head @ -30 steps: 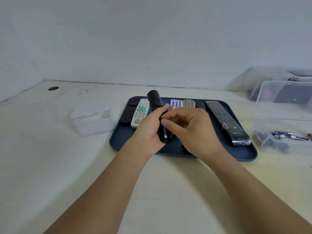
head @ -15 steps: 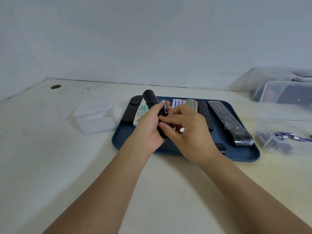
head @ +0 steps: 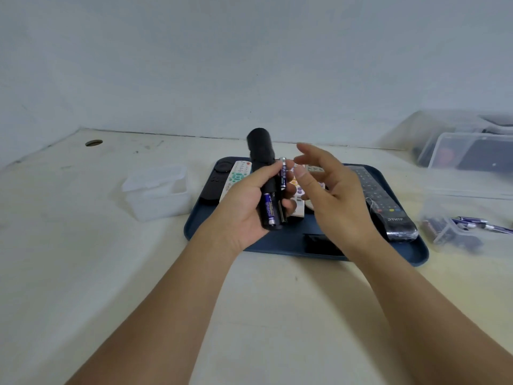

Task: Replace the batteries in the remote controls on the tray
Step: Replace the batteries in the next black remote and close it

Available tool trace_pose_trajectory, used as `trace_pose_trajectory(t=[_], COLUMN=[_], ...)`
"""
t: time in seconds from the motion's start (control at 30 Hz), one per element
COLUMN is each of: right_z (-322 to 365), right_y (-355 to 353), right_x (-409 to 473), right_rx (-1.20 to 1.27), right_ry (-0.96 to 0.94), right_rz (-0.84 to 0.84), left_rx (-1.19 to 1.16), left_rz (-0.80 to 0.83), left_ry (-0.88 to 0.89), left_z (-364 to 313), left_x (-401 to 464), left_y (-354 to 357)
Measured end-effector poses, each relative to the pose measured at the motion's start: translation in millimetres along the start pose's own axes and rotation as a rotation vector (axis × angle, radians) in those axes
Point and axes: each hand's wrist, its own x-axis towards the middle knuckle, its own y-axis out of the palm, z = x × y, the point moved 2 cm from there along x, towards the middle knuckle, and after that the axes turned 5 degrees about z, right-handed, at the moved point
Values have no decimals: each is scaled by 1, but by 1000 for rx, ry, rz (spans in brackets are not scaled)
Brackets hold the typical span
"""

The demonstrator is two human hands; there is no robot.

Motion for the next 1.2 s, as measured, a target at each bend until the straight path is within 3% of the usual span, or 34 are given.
trace_pose_trajectory(t=[0.23,0.4,0.5,0.57,0.7,0.97,1.2], right_z=[-7,-4,7,12,13,13,9], right_y=[-11,-9,-13,-13,-4,-17,-23], right_x=[3,1,-1,-3,-8,-4,-1], right_rx=[-11,74,216,291,187,214,216], right_ry=[-17,-36,-76,-83,-87,-59,-4], right_rz=[31,-45,-115,-70,-8,-213,-262], left_rx=[-5,-68,-83,-78,16,121,218], left_rz=[-8,-54,-125,-170,-248,-50,-80], left_ry=[-69,-37,38,113,312,371,324], left_z=[16,17,15,12,3,6,5], left_x=[3,4,8,8,5,4,5], left_y=[4,5,-3,-6,-4,-5,-9])
